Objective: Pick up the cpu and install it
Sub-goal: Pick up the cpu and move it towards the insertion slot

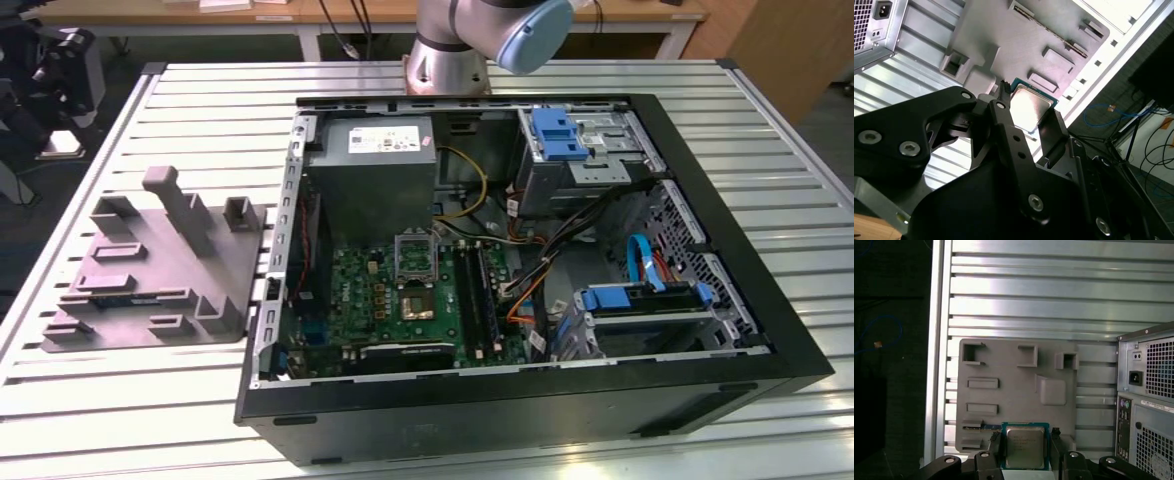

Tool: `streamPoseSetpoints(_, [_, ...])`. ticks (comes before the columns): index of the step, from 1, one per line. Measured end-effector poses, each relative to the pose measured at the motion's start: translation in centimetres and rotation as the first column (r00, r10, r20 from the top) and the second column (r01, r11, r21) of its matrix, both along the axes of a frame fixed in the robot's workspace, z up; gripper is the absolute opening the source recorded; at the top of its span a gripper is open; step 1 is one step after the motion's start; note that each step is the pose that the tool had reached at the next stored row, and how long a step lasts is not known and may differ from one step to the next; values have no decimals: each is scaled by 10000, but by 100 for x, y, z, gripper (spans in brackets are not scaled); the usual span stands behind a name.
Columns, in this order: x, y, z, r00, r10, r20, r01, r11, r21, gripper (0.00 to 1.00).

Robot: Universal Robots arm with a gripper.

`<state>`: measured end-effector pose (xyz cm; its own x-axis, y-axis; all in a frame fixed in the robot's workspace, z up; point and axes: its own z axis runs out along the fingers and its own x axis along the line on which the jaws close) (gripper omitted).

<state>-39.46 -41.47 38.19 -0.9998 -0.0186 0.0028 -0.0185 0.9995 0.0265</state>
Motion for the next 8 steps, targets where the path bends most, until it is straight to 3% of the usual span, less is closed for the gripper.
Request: streamPoseSetpoints(8, [56,0,0,10000,0,0,0,10000,0,47])
